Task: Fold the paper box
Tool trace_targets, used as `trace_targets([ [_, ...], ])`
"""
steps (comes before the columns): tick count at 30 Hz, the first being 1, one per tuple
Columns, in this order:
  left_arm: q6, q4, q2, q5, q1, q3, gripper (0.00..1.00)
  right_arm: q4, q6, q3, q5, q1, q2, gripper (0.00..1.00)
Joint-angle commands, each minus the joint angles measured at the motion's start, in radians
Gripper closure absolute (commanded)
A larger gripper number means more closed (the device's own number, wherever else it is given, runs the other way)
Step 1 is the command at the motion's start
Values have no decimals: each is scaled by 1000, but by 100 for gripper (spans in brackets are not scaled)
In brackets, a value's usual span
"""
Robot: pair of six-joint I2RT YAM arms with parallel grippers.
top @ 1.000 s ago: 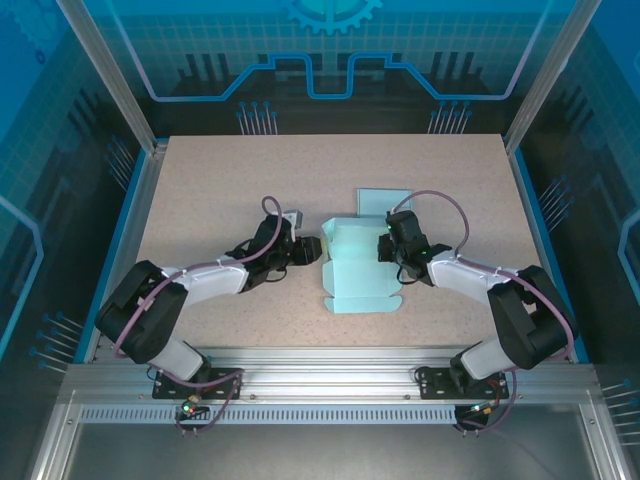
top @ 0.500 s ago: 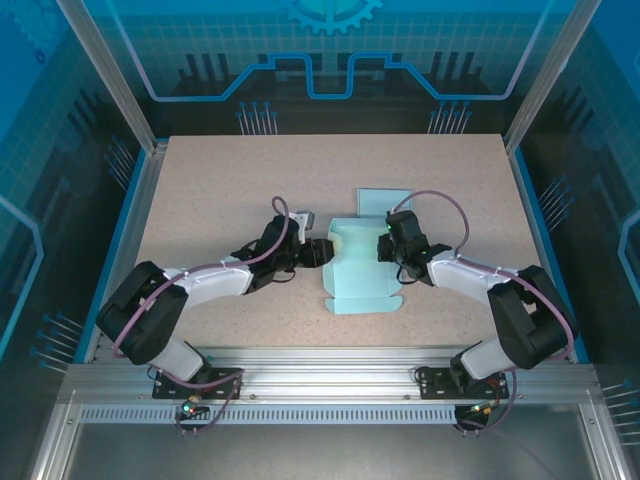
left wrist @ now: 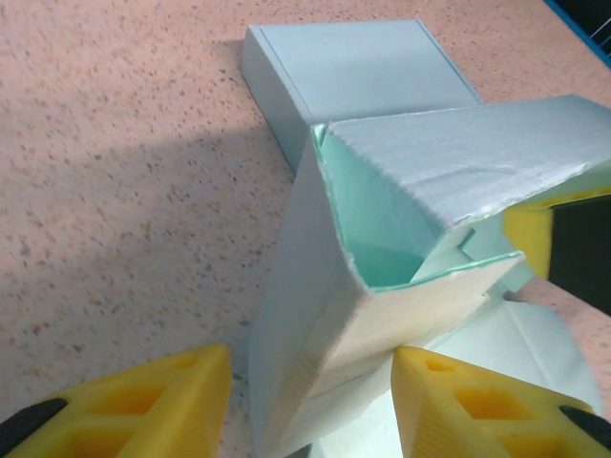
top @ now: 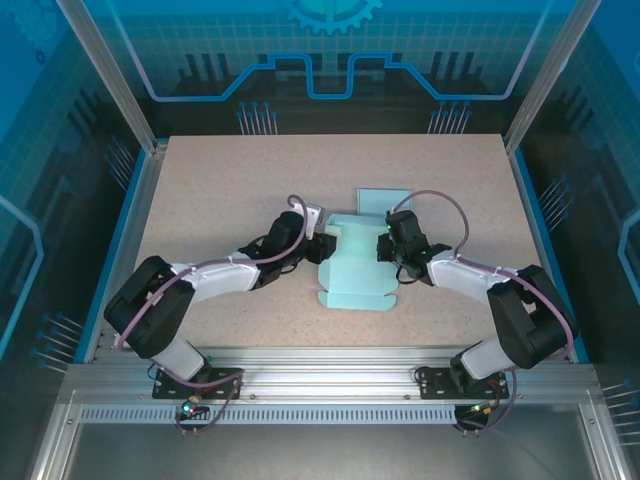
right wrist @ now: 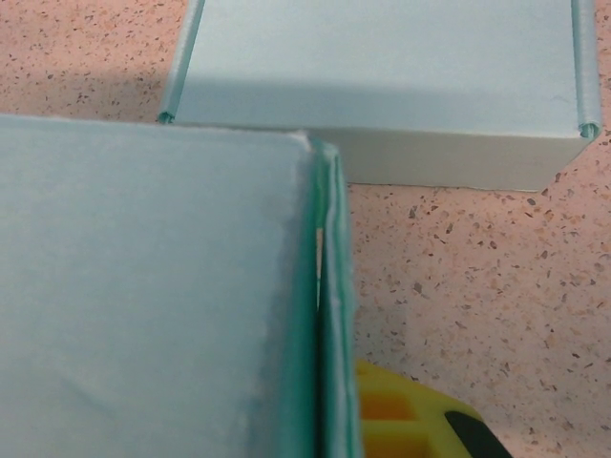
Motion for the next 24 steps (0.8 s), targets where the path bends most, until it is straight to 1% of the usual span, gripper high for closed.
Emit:
trace_targets([
  [1, 147, 111, 20, -81, -15, 17, 53, 10, 0, 25, -21, 15, 10, 99],
  [7, 202, 201, 67, -210, -46, 15, 62, 11, 4, 27, -34, 16, 12, 99],
  [12, 200, 263, 128, -332, -62, 21, 63, 11, 4, 25, -34, 21, 7, 99],
  [14, 187, 276, 142, -368, -64, 24, 65, 11, 5, 24, -34, 20, 7, 99],
  [18, 176, 284, 152, -396, -67, 28, 68, 11, 4, 23, -34, 23, 6, 99],
  [24, 150, 247, 173, -543, -75, 52, 78, 15, 7, 21, -37, 27, 2, 99],
])
